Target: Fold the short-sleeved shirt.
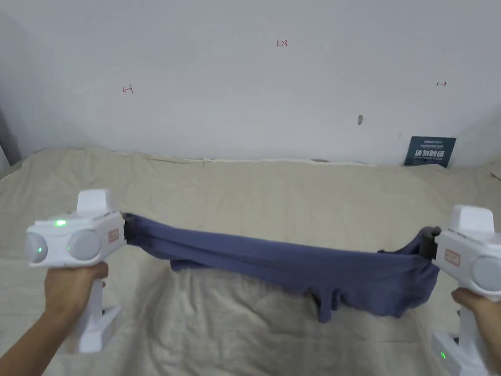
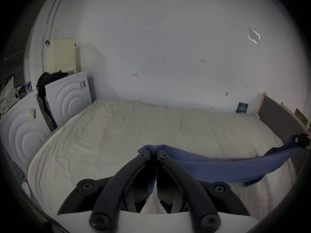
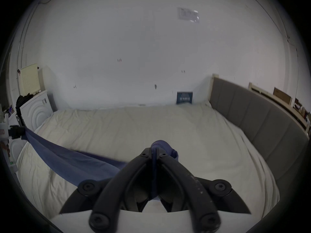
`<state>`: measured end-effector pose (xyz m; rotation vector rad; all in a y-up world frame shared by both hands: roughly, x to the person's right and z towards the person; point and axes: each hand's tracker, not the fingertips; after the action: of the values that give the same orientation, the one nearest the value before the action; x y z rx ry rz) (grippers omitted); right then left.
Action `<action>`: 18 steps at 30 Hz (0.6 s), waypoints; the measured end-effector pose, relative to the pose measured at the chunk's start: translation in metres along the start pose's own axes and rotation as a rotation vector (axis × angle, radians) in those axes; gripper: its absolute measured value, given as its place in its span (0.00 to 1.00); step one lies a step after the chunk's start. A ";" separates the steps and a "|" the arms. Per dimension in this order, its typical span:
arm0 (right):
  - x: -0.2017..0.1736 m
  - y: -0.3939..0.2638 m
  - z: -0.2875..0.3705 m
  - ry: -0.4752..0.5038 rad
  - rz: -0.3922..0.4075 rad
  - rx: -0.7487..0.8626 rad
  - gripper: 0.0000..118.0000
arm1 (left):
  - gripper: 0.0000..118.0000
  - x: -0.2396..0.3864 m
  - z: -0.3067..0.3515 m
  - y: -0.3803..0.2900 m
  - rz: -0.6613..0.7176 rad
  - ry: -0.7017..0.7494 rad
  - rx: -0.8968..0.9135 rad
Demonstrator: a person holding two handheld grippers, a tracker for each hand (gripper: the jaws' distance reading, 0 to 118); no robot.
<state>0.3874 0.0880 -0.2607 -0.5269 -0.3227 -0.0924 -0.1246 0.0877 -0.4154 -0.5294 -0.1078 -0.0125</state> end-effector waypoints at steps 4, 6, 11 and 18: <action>0.008 -0.063 0.027 0.001 -0.017 -0.078 0.04 | 0.05 -0.013 0.026 -0.072 -0.025 0.005 -0.106; 0.012 -0.090 0.043 0.011 -0.040 -0.116 0.04 | 0.06 -0.021 0.042 -0.104 0.000 -0.007 -0.170; 0.019 -0.152 0.090 0.009 -0.096 -0.203 0.04 | 0.05 -0.040 0.084 -0.172 0.028 -0.007 -0.242; 0.036 -0.224 0.120 -0.021 -0.104 -0.325 0.04 | 0.06 -0.062 0.117 -0.238 0.078 0.020 -0.398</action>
<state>0.3503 -0.0440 -0.0443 -0.8331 -0.3578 -0.2426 -0.2072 -0.0597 -0.2018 -0.9301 -0.0647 0.0374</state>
